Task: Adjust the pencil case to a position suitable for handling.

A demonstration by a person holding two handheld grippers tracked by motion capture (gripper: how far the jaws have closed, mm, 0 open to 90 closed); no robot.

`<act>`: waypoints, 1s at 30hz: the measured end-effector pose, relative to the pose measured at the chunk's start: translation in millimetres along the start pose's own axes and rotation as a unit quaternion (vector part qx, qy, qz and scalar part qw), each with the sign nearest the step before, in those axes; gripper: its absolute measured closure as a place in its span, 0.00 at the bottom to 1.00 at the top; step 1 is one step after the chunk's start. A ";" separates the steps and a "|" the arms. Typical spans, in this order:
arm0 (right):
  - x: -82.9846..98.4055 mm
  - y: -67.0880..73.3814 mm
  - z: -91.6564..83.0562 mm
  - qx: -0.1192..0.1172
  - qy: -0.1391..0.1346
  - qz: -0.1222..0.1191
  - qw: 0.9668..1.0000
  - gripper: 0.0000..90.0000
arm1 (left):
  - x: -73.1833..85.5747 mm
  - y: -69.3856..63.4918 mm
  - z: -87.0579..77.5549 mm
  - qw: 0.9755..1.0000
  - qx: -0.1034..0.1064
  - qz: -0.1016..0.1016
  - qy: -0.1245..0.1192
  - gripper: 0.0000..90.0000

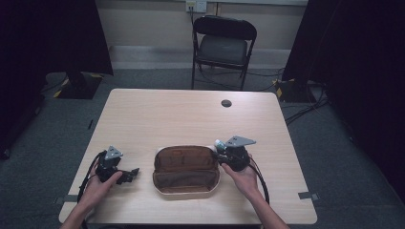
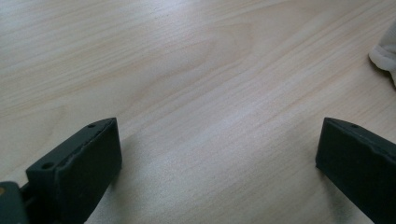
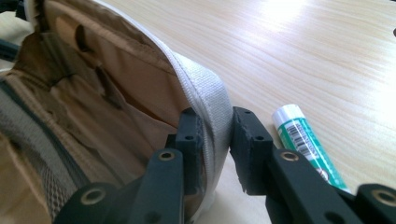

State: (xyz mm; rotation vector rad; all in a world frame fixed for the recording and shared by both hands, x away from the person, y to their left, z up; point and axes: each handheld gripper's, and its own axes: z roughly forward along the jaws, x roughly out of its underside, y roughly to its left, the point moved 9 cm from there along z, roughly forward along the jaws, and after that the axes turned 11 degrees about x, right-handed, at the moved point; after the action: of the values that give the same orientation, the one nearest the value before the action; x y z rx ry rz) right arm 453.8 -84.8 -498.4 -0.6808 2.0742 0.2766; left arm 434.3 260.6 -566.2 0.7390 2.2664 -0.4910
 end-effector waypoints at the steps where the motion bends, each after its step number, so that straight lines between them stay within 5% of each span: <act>1: -1.3 -0.7 2.1 0.001 0.000 0.001 1.000 0.80 | 0.0 0.0 0.0 1.000 0.000 0.000 0.000 0.00; 14: -12.7 -5.6 27.5 0.002 0.002 0.013 1.000 0.73 | 0.0 0.0 0.0 1.000 0.000 0.000 0.000 0.00; 30: -4.9 -11.6 -6.6 -0.019 -0.009 0.030 0.999 0.59 | 0.2 -0.4 -0.1 1.000 0.001 -0.001 -0.001 0.00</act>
State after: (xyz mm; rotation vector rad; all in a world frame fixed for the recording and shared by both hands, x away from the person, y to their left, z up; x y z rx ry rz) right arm 457.9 -95.4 -490.0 -0.6381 2.0788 0.3561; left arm 433.9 260.5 -566.2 0.7353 2.2651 -0.4950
